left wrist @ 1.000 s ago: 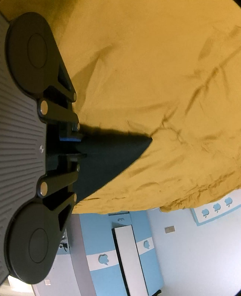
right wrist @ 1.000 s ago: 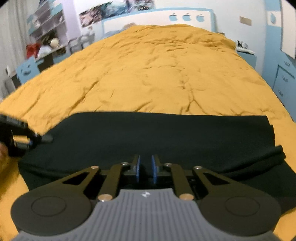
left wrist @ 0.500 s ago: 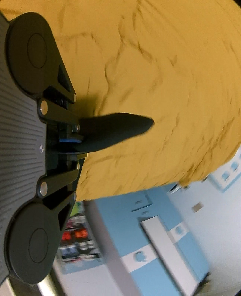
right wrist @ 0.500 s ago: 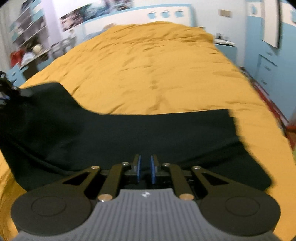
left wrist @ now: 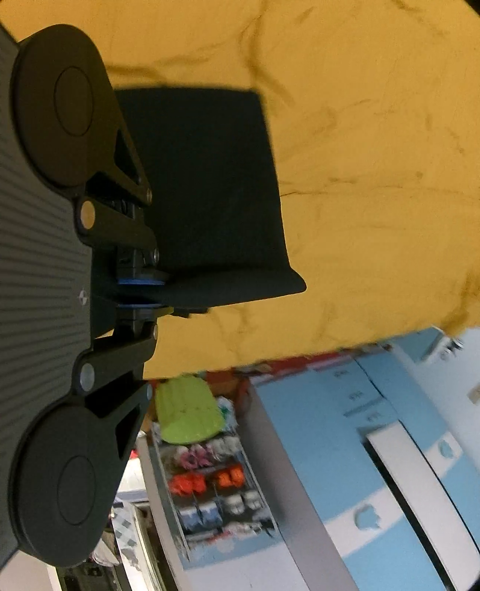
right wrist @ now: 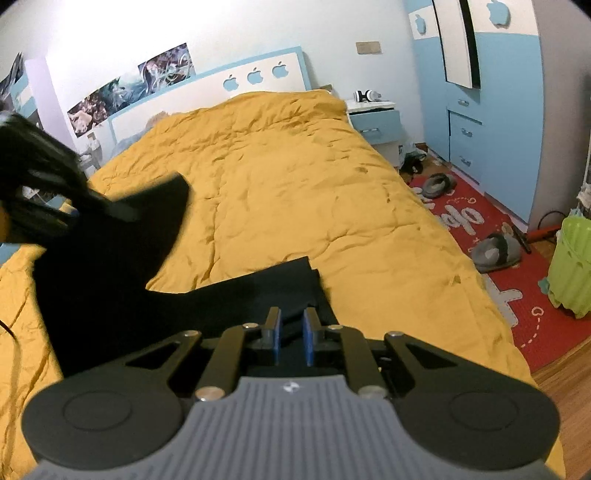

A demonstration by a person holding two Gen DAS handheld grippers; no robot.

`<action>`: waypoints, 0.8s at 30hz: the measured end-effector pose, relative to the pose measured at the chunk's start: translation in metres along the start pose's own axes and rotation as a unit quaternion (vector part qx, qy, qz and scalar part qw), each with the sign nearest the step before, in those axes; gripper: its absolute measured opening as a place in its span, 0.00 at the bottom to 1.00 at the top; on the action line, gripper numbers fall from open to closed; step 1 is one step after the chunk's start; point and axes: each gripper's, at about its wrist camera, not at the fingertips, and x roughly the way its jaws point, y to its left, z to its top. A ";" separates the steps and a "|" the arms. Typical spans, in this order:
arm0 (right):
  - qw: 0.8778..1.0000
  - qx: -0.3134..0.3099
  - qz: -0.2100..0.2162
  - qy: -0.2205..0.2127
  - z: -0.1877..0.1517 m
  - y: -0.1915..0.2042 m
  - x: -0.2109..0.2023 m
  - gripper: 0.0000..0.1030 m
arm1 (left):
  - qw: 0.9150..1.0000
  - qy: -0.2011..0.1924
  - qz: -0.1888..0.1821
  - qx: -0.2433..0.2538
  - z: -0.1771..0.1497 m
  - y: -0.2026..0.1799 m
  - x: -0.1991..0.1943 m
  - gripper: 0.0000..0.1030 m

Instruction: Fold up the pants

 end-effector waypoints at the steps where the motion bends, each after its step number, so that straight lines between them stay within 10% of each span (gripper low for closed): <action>1: 1.000 0.001 0.001 0.003 0.000 -0.002 0.001 0.09 | 1.000 0.013 0.006 -0.002 -0.003 -0.001 0.016 0.08; 13: 0.999 -0.006 -0.009 0.036 -0.008 -0.004 0.014 0.12 | 0.995 0.077 0.002 0.059 -0.018 -0.009 0.045 0.20; 24: 0.998 0.036 0.030 0.051 -0.005 -0.006 0.012 0.40 | 0.979 -0.012 0.060 0.195 -0.029 0.004 -0.035 0.37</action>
